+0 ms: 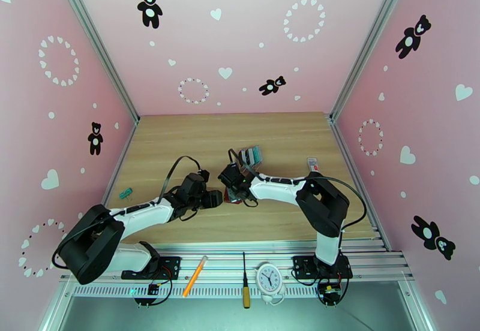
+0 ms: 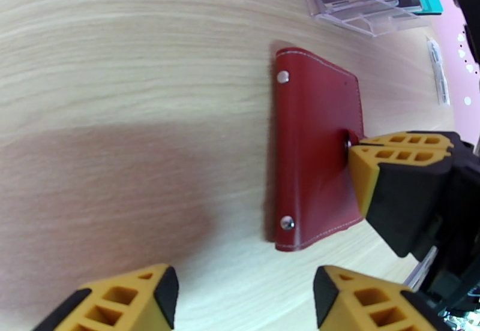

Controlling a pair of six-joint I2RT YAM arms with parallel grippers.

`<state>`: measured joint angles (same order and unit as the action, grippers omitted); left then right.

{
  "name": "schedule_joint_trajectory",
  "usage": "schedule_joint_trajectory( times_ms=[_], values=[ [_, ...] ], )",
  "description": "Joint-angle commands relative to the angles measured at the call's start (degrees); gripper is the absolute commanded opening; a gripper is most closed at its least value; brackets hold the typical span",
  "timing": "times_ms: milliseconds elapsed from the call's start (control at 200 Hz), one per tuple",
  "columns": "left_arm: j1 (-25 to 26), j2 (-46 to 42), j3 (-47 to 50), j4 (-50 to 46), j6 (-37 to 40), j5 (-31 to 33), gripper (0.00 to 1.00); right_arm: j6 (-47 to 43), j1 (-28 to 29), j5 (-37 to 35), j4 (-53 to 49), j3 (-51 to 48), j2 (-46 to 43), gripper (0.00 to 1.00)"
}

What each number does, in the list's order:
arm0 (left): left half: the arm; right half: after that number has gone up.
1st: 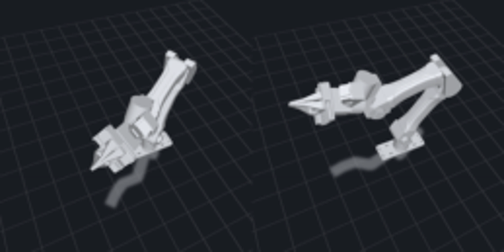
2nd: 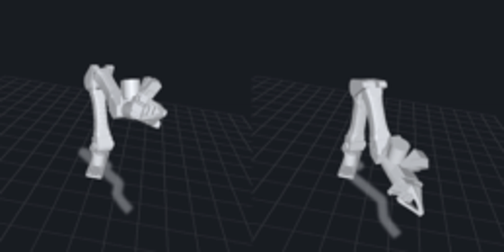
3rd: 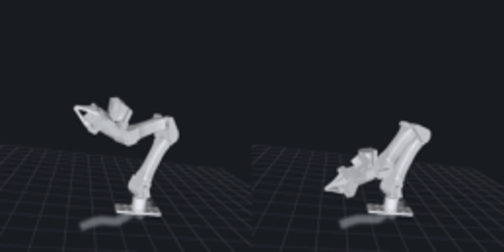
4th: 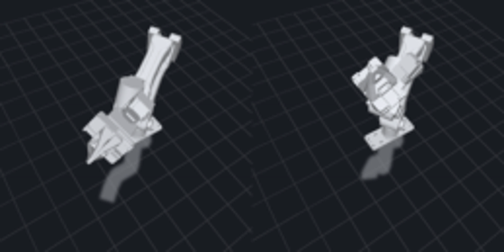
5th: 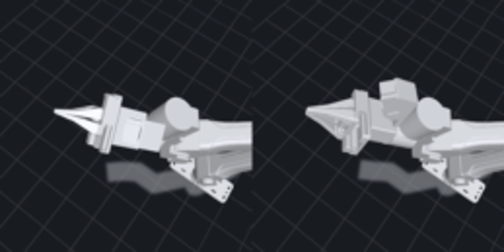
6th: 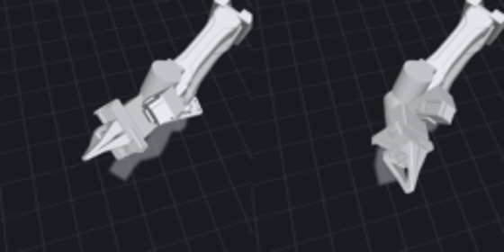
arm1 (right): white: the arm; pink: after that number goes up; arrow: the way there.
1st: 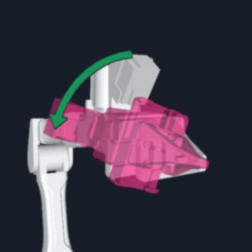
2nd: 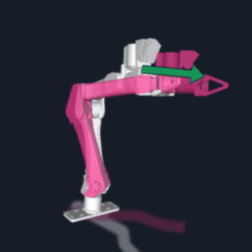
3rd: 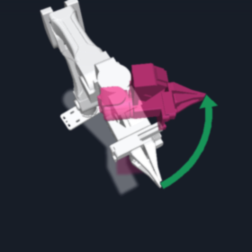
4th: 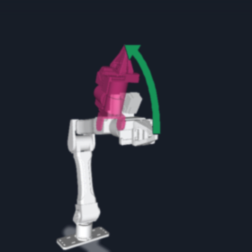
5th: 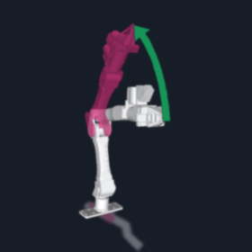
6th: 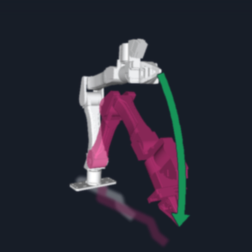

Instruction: Put the credit cards into the card holder

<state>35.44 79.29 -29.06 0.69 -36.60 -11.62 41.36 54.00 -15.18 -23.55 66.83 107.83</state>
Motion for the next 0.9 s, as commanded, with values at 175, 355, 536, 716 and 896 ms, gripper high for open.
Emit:
schedule_joint_trajectory(
  times_ms=[175, 355, 536, 716, 896],
  values=[
    [0.38, 3.08, -2.81, 1.34, 1.09, -0.76, 0.65, -1.72, -0.65, 4.58, -0.65, -2.66, 1.05, 0.0],
    [0.39, 5.88, -5.05, 0.01, 1.22, 0.08, 0.65, -2.08, -1.02, 5.82, 0.75, -3.3, -1.54, 0.0],
    [0.42, 9.62, -7.69, -0.3, 1.6, -0.67, 0.64, -2.34, -1.95, 8.24, 2.46, -4.3, -3.47, 0.0],
    [0.38, 13.57, -10.88, -3.24, 2.41, -0.28, 0.56, -1.99, -3.57, 11.36, 4.89, -6.2, -5.48, 0.0],
    [0.41, 15.69, -11.97, -5.02, 2.5, 0.25, 0.5, -2.14, -4.94, 13.44, 6.61, -7.49, -7.81, 0.0]
  ],
)
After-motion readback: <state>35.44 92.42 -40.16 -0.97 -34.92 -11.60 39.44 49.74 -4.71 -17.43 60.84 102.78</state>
